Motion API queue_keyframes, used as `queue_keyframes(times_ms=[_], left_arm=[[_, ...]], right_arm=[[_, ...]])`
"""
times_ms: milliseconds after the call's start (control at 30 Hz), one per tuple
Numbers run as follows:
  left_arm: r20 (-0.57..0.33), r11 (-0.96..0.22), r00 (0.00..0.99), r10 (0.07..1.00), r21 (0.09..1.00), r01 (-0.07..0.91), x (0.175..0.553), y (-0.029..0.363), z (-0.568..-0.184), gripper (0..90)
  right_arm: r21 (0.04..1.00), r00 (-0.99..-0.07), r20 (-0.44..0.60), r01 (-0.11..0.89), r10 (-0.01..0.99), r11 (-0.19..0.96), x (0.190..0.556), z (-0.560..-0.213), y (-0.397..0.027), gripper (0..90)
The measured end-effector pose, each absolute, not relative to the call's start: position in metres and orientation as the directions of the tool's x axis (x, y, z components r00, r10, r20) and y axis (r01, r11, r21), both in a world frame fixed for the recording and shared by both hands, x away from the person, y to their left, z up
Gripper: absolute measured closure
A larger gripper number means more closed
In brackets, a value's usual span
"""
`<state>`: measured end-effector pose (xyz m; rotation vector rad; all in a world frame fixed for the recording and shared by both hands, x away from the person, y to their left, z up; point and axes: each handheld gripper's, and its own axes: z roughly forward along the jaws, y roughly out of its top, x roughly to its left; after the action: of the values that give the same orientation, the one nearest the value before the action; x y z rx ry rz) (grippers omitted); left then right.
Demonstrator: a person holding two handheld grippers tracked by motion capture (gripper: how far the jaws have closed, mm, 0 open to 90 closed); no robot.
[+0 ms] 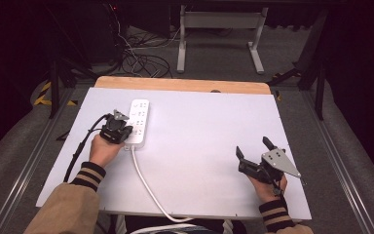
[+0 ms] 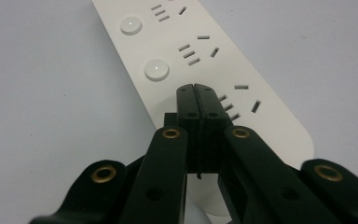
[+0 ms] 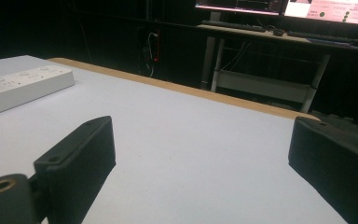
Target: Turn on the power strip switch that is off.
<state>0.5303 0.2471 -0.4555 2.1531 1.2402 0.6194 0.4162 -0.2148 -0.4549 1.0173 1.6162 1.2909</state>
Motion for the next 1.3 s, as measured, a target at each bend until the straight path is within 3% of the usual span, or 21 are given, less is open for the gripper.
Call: queue_keyframes(times_ms=[500,733,800,833,933,1033,1300], left_arm=[[0.098,-0.370,0.444,0.891,0.723,0.583,0.526,0.257,-0.457,90.0],[0.075,-0.267,0.394,0.916,0.848,0.458,0.511,0.270,-0.443,90.0],[0.078,-0.209,0.375,0.924,0.923,0.324,0.491,0.275,-0.434,90.0],[0.078,-0.209,0.375,0.924,0.923,0.324,0.491,0.275,-0.434,90.0],[0.061,-0.135,0.333,0.941,0.970,0.203,0.466,0.283,-0.425,90.0],[0.081,-0.115,0.284,0.955,0.988,0.105,0.440,0.291,-0.423,90.0],[0.076,-0.071,0.183,0.980,0.997,-0.029,0.397,0.307,-0.424,90.0]], right_arm=[[0.984,-0.339,-0.106,0.098,0.935,0.148,0.416,-0.454,-0.216,7.8],[0.984,-0.339,-0.106,0.098,0.935,0.147,0.416,-0.454,-0.216,7.8],[0.985,-0.341,-0.104,0.094,0.934,0.143,0.416,-0.454,-0.216,7.8],[0.986,-0.339,-0.103,0.092,0.935,0.142,0.416,-0.453,-0.216,7.8],[0.986,-0.339,-0.099,0.093,0.936,0.138,0.415,-0.453,-0.217,7.8],[0.986,-0.337,-0.099,0.093,0.936,0.137,0.416,-0.453,-0.217,7.8],[0.987,-0.335,-0.100,0.086,0.937,0.136,0.417,-0.452,-0.215,7.8]])
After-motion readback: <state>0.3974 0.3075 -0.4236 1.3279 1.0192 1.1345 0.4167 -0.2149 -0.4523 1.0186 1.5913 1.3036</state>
